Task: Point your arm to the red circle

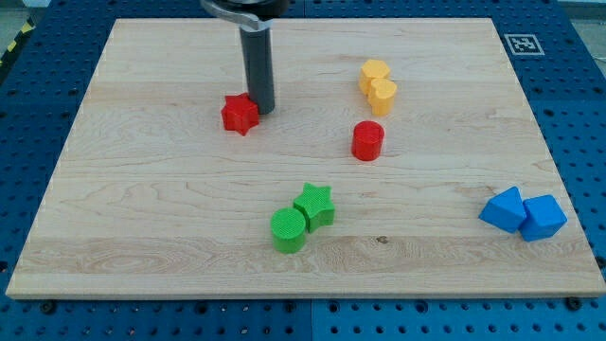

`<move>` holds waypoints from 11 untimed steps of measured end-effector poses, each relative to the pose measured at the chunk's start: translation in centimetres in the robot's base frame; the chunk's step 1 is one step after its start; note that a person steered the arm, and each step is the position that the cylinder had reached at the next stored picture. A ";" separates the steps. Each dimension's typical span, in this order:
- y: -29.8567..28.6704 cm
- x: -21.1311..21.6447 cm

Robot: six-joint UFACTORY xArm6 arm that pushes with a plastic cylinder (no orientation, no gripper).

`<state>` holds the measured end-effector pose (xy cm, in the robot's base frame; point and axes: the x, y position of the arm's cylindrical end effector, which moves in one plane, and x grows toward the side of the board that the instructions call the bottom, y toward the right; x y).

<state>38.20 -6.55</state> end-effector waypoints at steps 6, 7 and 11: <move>9.8 -0.6; 11.2 0.4; 19.2 5.4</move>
